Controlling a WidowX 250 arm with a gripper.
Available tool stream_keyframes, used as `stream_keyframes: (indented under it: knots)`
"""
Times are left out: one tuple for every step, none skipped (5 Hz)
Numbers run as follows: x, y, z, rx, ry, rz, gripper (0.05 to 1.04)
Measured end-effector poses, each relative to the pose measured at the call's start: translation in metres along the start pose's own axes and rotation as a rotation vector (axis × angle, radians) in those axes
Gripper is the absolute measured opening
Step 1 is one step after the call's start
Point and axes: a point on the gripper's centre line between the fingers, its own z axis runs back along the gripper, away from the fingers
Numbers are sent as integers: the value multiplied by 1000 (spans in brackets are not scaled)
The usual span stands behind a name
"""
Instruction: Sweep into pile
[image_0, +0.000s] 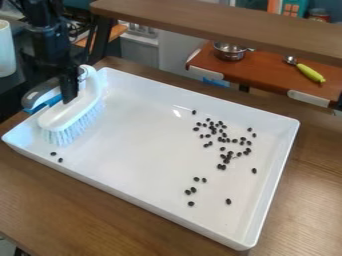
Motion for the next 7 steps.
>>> stream_keyframes:
  knots:
    - [0,0,-3,1,8,25,1003]
    - [0,1,-11,6,28,34,956]
    - [0,-1,-12,0,34,-5,673]
    - [-6,-14,-11,-61,80,-20,493]
    - [-13,-35,-6,-146,148,-33,493]
    - [-13,-61,-1,-199,186,-46,492]
    - [-13,-87,-2,-220,212,-70,492]
